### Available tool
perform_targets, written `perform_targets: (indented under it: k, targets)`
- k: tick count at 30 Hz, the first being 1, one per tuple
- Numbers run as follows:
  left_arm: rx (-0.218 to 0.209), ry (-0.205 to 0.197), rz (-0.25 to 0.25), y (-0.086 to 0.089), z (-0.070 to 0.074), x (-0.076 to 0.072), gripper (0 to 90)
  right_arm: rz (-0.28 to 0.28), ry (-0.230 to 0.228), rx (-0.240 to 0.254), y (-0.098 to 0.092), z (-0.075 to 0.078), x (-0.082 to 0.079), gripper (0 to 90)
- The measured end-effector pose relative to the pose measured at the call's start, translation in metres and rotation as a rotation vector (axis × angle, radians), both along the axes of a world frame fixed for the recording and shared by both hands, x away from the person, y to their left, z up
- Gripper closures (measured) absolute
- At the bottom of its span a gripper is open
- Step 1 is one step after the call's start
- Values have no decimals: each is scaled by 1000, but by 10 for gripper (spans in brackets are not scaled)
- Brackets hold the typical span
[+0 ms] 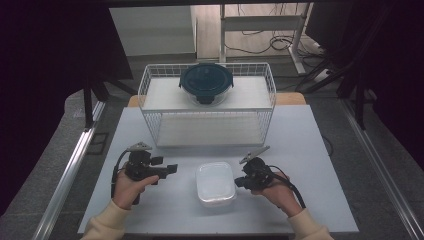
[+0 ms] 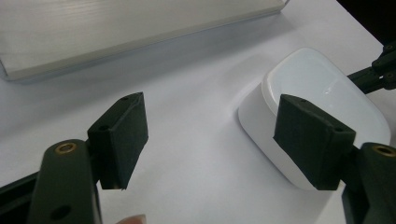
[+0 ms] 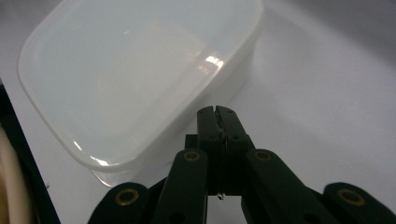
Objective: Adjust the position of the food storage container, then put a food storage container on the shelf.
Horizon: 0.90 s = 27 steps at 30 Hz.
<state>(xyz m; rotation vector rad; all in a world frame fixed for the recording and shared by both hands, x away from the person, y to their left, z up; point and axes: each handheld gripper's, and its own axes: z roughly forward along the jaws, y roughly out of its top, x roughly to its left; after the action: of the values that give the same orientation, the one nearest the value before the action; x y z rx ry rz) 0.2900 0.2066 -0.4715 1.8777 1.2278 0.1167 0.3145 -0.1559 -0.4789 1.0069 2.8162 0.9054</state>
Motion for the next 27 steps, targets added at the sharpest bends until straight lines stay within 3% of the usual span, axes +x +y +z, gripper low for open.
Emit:
perform_targets:
  k: [7,12,15,21,27]
  targets:
    - [-17,3,4,1,2,-2,254,-71,-51,78,-22,15,-3,862]
    - [-17,2,-5,-2,3,-4,252,-129,-29,188,-31,16,-5,492]
    - [-23,5,-12,-5,3,-5,249,-161,-47,201,-33,17,-5,385]
    - [-26,18,-15,-11,4,-8,242,-179,-28,231,-32,15,-7,308]
    - [-26,37,-10,-18,3,-12,234,-173,0,257,-27,13,-8,299]
